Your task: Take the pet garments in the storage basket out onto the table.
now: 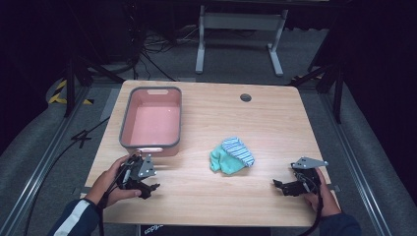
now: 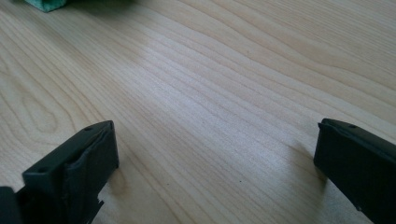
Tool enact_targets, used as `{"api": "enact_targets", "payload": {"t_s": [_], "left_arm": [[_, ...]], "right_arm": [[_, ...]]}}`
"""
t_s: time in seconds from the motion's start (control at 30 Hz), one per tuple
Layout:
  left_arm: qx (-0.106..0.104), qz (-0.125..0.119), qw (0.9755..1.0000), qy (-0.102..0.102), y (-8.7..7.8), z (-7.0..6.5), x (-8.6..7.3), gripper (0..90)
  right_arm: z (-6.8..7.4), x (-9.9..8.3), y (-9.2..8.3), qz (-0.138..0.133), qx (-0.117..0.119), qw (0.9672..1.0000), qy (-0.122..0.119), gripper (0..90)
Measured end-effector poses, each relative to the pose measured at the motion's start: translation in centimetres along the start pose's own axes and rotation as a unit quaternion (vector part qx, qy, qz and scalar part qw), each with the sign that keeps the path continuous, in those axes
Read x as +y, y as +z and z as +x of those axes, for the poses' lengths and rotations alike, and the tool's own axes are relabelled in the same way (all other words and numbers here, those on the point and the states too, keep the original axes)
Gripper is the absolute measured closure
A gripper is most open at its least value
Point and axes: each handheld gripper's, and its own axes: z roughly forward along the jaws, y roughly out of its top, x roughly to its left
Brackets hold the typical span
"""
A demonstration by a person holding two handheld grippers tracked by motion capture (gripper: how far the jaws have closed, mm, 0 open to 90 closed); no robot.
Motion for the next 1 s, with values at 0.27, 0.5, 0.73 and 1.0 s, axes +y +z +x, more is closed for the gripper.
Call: {"api": "enact_targets", "payload": {"t_s": [0.27, 0.5, 0.73, 1.0], "left_arm": [[0.021, 0.007, 0.9991, -0.037, 0.9, 1.2, -3.1, 18.1], [-0.002, -0.025, 0.9956, -0.090, 1.0, 2.7, -6.8, 16.8], [-0.039, -0.084, 0.9818, -0.165, 1.1, 4.0, -10.3, 14.9], [-0.028, -0.114, 0.9774, -0.175, 1.2, 3.9, -11.3, 12.8]], "right_arm": [[0.0, 0.0, 0.0, 0.000, 0.000, 1.0000, 0.000, 0.0], [0.0, 0.0, 0.0, 0.000, 0.000, 1.0000, 0.000, 0.0], [0.0, 0.0, 0.0, -0.001, 0.001, 1.0000, 0.000, 0.1], [0.0, 0.0, 0.0, -0.001, 0.001, 1.0000, 0.000, 0.1]]}}
